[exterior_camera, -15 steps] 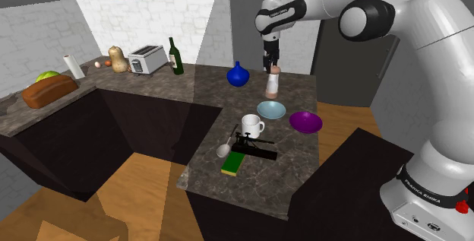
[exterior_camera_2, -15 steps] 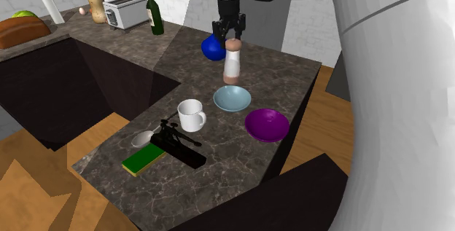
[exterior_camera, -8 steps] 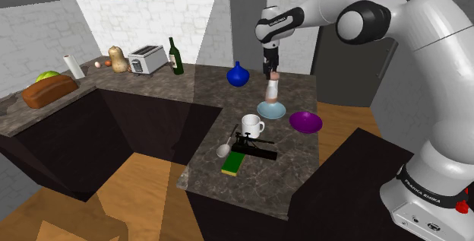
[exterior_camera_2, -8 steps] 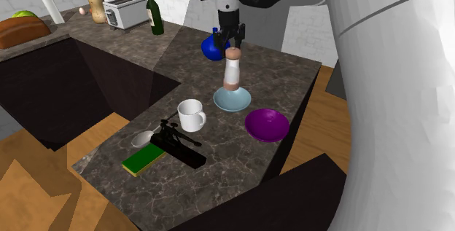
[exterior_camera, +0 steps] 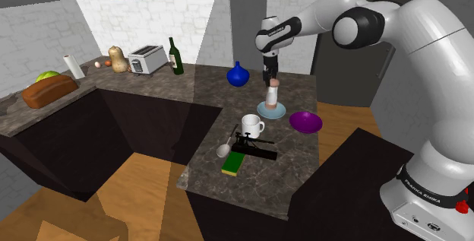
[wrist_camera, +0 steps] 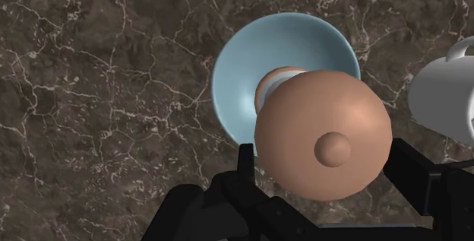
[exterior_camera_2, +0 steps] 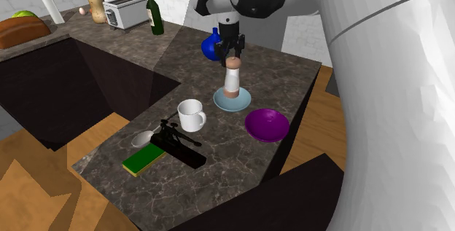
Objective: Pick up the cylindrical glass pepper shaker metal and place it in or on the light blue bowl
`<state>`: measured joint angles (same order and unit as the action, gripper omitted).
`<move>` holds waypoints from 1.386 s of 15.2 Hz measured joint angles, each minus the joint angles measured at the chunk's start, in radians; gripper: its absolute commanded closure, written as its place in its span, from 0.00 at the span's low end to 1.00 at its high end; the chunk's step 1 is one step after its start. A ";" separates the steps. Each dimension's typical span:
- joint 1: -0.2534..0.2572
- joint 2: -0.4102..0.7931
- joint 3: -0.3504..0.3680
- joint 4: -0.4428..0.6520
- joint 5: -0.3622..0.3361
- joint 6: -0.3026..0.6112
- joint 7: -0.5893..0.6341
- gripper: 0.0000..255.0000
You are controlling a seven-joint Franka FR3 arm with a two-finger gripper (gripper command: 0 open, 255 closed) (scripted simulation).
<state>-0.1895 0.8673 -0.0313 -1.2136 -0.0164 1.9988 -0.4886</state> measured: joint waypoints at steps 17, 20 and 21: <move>0.000 -0.004 0.000 -0.001 0.000 -0.002 0.000 0.00; 0.004 -0.028 0.000 0.033 0.000 -0.059 0.002 0.00; 0.004 -0.028 0.000 0.042 0.000 -0.068 0.002 0.00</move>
<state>-0.1860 0.8396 -0.0310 -1.1719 -0.0166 1.9311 -0.4864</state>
